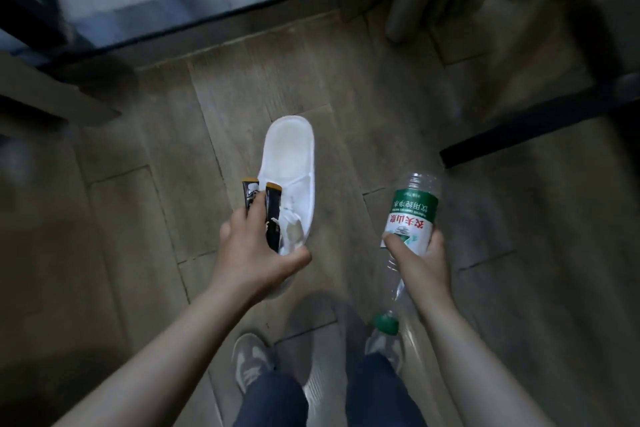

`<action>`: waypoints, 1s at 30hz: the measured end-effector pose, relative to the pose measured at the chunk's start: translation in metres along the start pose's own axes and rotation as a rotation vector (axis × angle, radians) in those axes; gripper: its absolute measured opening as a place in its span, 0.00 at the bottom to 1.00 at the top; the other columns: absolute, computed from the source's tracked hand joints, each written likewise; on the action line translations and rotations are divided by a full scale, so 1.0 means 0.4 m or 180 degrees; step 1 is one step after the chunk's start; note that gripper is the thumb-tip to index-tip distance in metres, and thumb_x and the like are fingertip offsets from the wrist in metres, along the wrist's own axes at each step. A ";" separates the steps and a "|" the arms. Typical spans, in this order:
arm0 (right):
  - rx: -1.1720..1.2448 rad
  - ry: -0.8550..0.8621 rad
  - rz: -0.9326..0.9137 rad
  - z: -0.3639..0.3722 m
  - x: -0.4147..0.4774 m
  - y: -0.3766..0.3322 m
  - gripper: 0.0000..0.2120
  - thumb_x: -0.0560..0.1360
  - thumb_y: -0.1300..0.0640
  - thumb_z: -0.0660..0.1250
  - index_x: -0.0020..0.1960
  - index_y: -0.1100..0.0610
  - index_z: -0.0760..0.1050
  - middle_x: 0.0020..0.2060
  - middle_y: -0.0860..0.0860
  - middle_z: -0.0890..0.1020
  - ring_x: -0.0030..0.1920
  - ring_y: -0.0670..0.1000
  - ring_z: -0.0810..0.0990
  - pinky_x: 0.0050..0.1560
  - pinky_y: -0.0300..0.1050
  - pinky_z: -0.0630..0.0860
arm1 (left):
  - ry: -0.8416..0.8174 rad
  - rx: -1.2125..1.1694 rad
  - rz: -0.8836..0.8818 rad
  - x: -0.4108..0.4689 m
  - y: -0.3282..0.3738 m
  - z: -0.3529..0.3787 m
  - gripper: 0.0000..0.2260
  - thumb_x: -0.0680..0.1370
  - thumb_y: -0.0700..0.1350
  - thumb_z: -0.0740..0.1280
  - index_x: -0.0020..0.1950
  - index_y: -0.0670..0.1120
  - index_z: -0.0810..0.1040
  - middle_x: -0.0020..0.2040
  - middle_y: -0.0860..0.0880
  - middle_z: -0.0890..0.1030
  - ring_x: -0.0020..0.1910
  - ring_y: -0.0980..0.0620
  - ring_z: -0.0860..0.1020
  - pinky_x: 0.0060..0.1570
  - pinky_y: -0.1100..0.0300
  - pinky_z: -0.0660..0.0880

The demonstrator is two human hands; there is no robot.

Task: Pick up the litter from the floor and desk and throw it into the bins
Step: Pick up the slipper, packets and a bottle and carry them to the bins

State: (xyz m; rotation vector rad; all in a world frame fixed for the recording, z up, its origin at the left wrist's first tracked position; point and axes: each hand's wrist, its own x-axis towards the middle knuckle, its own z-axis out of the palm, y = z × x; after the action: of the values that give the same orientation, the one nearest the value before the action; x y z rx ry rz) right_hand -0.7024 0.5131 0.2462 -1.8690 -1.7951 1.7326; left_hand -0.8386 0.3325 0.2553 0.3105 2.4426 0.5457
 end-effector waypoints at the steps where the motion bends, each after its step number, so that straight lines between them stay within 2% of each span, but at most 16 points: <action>1: 0.0009 -0.0014 -0.0007 -0.027 -0.047 -0.046 0.16 0.68 0.57 0.74 0.49 0.50 0.69 0.41 0.50 0.80 0.36 0.50 0.80 0.34 0.43 0.75 | -0.0011 -0.0029 0.0017 -0.035 0.040 -0.043 0.39 0.58 0.64 0.63 0.68 0.54 0.64 0.59 0.51 0.70 0.59 0.44 0.68 0.54 0.57 0.66; 4: 0.0008 -0.0063 -0.0074 -0.122 -0.189 -0.193 0.19 0.68 0.55 0.75 0.53 0.53 0.69 0.41 0.50 0.80 0.36 0.49 0.81 0.33 0.41 0.74 | 0.0030 -0.0076 0.0152 -0.143 0.170 -0.188 0.37 0.59 0.64 0.64 0.66 0.54 0.65 0.58 0.51 0.71 0.58 0.43 0.69 0.53 0.57 0.67; 10: -0.0059 -0.0042 -0.0392 -0.332 -0.459 -0.442 0.24 0.66 0.52 0.77 0.56 0.50 0.70 0.44 0.48 0.81 0.42 0.49 0.81 0.39 0.45 0.76 | -0.0010 0.0109 0.0784 -0.376 0.439 -0.473 0.43 0.60 0.64 0.64 0.73 0.57 0.57 0.64 0.51 0.68 0.62 0.45 0.67 0.63 0.52 0.67; 13: -0.0113 0.0158 -0.0585 -0.444 -0.584 -0.550 0.25 0.65 0.50 0.77 0.56 0.51 0.69 0.44 0.48 0.81 0.42 0.49 0.81 0.38 0.43 0.74 | 0.0017 0.0074 0.1052 -0.480 0.552 -0.582 0.40 0.59 0.64 0.65 0.70 0.57 0.61 0.60 0.50 0.70 0.59 0.44 0.69 0.60 0.52 0.69; 18: 0.0043 0.0593 -0.0808 -0.601 -0.784 -0.678 0.25 0.62 0.46 0.78 0.52 0.49 0.69 0.43 0.46 0.80 0.43 0.52 0.81 0.46 0.52 0.79 | 0.0062 -0.0147 0.1391 -0.661 0.686 -0.723 0.33 0.59 0.61 0.67 0.63 0.56 0.67 0.54 0.52 0.71 0.54 0.46 0.71 0.58 0.52 0.71; 21: 0.0209 0.0800 -0.0906 -0.664 -0.927 -0.719 0.23 0.65 0.49 0.78 0.52 0.50 0.68 0.43 0.45 0.80 0.43 0.49 0.81 0.45 0.47 0.77 | 0.0014 -0.0427 0.1580 -0.773 0.719 -0.785 0.28 0.60 0.58 0.66 0.60 0.58 0.69 0.54 0.54 0.71 0.54 0.48 0.69 0.58 0.52 0.70; 26: 0.0724 0.1231 -0.0900 -0.710 -1.153 -0.705 0.26 0.62 0.47 0.78 0.54 0.47 0.70 0.46 0.46 0.82 0.44 0.48 0.82 0.48 0.50 0.79 | -0.0308 -0.0529 0.2259 -0.897 0.745 -0.870 0.27 0.59 0.59 0.66 0.59 0.60 0.69 0.53 0.56 0.72 0.57 0.49 0.70 0.56 0.52 0.72; 28: 0.0886 0.1414 -0.0922 -0.732 -1.236 -0.697 0.26 0.64 0.48 0.78 0.57 0.46 0.70 0.48 0.45 0.82 0.45 0.45 0.82 0.45 0.45 0.78 | -0.0389 -0.0499 0.2498 -0.936 0.768 -0.900 0.28 0.60 0.59 0.66 0.60 0.60 0.69 0.55 0.56 0.72 0.59 0.50 0.70 0.56 0.55 0.70; 30: 0.1073 0.1663 -0.0998 -0.767 -1.334 -0.684 0.27 0.66 0.50 0.77 0.60 0.44 0.69 0.48 0.42 0.81 0.44 0.39 0.81 0.38 0.35 0.75 | -0.0479 -0.0475 0.2760 -0.993 0.794 -0.924 0.27 0.61 0.58 0.67 0.59 0.61 0.68 0.55 0.57 0.71 0.59 0.51 0.70 0.55 0.57 0.68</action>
State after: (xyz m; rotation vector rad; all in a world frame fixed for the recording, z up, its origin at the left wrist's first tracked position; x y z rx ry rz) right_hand -0.5291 0.4213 0.8907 -1.5992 -1.3991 1.2013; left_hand -0.7232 0.3644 0.8724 1.3125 2.0158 1.0049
